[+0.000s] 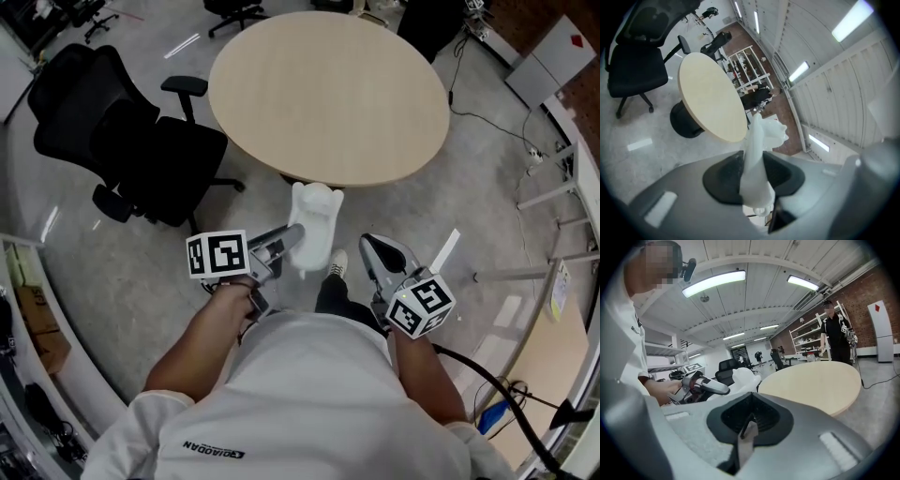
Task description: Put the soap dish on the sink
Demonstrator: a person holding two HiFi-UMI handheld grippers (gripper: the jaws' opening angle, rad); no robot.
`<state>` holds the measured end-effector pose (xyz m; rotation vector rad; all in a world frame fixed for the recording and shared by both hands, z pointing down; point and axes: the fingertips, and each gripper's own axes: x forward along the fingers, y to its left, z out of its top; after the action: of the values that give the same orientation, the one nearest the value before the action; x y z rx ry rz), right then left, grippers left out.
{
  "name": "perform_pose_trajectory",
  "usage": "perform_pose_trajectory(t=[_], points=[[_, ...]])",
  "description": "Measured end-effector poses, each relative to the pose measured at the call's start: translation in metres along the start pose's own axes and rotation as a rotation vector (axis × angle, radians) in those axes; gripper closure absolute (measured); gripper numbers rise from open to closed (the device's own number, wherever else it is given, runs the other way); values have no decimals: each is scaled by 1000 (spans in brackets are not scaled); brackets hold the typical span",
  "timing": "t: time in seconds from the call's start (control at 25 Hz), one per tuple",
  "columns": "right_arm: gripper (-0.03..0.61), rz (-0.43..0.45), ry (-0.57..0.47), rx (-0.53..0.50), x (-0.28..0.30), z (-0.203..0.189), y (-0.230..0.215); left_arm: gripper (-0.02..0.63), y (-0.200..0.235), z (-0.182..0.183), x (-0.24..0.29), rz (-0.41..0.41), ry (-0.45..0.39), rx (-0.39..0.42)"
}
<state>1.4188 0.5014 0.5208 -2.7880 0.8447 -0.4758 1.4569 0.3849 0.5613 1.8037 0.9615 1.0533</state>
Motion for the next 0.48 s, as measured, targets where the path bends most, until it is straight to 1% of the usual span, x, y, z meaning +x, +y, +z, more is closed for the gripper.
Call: perform_pose_trajectory(t=[0.28, 0.48], points=[[577, 66, -7, -7, 52, 32, -67, 476, 12, 63, 57, 58, -49, -17], [577, 104, 24, -12, 78, 38, -112, 476, 28, 101, 98, 108, -83, -34]])
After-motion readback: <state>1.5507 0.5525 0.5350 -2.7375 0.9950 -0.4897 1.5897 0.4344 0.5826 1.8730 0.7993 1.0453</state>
